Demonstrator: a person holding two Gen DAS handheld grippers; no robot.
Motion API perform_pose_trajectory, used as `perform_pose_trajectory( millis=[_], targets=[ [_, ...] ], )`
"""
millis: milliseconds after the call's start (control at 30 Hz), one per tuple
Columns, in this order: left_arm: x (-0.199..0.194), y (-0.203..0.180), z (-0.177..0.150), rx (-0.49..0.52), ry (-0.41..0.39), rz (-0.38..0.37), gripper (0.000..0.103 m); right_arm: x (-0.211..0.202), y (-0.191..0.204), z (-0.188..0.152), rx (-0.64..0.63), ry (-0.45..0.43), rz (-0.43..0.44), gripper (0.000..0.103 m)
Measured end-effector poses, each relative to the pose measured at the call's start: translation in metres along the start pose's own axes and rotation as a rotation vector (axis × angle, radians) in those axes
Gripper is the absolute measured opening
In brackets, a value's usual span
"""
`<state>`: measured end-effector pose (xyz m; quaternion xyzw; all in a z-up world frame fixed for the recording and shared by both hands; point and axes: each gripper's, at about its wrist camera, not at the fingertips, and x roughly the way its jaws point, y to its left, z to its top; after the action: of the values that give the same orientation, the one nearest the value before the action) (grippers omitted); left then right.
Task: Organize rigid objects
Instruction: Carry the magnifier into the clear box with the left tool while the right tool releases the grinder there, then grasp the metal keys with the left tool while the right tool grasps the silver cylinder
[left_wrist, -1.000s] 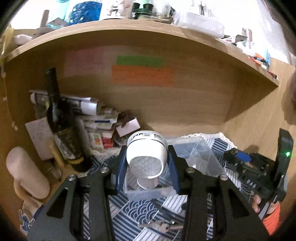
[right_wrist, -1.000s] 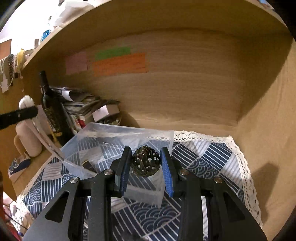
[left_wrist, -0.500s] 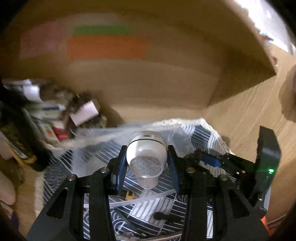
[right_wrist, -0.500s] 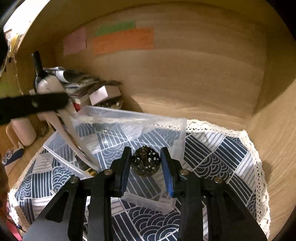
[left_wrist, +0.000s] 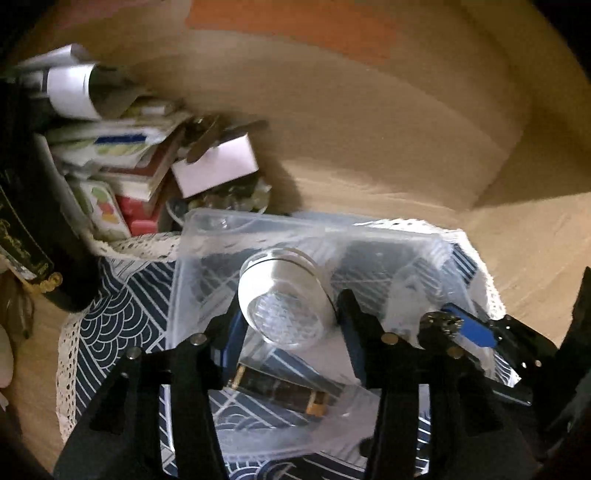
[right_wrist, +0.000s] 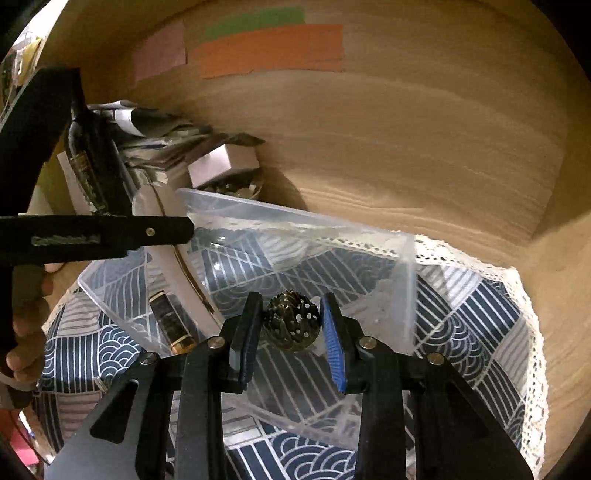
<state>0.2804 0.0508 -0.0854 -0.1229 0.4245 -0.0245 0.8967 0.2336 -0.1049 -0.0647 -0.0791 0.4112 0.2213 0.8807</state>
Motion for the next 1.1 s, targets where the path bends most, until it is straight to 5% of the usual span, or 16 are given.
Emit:
perform_pose_trajectory(
  millis=[333,567,800,1100],
  targets=[
    [-0.019,-0.001,-0.006,0.049,-0.049,0.061,0.062,0.008,0.001,0.001,0.008,0.032,-0.003,0.03],
    [-0.057,-0.012,-0.01,0.089,-0.125,0.085,0.068,-0.023,0.001,0.004,0.015,-0.041,-0.01,0.045],
    [-0.094,-0.019,-0.036,0.133,-0.181,0.106,0.092,-0.058,0.006,-0.004,0.012,-0.101,-0.007,0.053],
    [-0.108,-0.004,-0.092,0.153,-0.118,0.1,0.095,-0.081,0.025,-0.046,-0.007,-0.074,0.041,0.053]
  ],
)
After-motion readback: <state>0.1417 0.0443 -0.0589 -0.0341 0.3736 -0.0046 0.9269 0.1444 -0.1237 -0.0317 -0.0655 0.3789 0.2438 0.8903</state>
